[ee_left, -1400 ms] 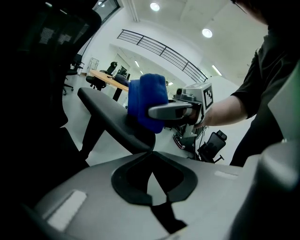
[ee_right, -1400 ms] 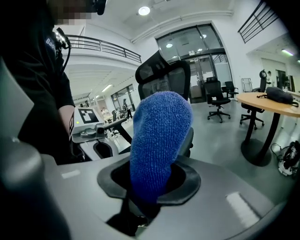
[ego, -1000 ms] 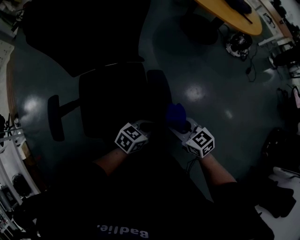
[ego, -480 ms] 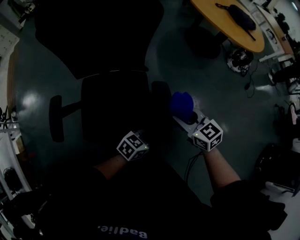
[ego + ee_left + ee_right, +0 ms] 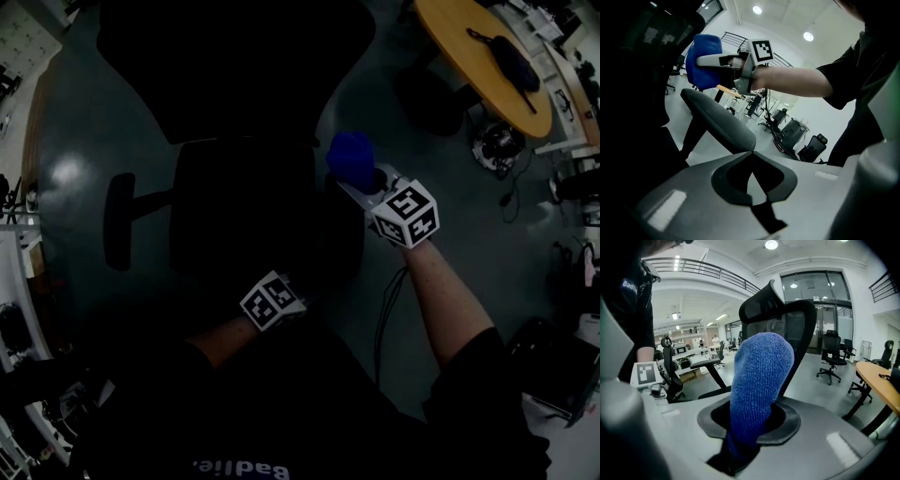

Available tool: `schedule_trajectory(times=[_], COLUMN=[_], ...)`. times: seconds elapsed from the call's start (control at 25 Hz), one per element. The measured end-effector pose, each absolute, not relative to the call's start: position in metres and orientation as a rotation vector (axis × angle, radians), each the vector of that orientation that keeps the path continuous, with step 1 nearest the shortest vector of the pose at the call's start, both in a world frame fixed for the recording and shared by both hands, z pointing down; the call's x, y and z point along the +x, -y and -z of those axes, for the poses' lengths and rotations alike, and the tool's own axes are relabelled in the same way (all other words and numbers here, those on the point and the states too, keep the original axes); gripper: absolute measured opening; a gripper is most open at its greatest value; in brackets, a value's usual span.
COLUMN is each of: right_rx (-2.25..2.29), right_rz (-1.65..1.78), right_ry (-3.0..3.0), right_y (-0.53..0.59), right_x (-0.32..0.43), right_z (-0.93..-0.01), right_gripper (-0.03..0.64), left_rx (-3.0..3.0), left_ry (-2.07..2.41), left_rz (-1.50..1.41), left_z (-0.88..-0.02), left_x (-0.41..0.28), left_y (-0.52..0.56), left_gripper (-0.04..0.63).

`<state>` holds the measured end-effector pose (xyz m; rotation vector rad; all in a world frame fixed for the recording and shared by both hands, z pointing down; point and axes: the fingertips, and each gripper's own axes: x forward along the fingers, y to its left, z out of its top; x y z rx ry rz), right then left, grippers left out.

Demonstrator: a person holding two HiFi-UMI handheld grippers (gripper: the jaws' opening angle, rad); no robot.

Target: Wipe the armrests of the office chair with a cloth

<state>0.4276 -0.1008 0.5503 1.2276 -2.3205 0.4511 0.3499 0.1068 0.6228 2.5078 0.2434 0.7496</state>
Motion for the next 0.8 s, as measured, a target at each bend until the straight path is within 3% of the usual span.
schedule_trajectory(times=[0.28, 0.8], right_rx=[1.069, 0.949], right_rz=[-0.365, -0.365], right_ry=[2.249, 2.304], right_y=[0.128, 0.066], right_x=[0.406, 0.367], right_z=[-0.585, -0.596], right_gripper=[0.126, 0.124], left_rx=[2.475, 2.443], left_ry=[-0.19, -0.18], left_rz=[-0.741, -0.714], left_z=[-0.632, -0.634], left_x=[0.35, 0.348], left_y=[-0.106, -0.103], left_gripper=[0.02, 0.02])
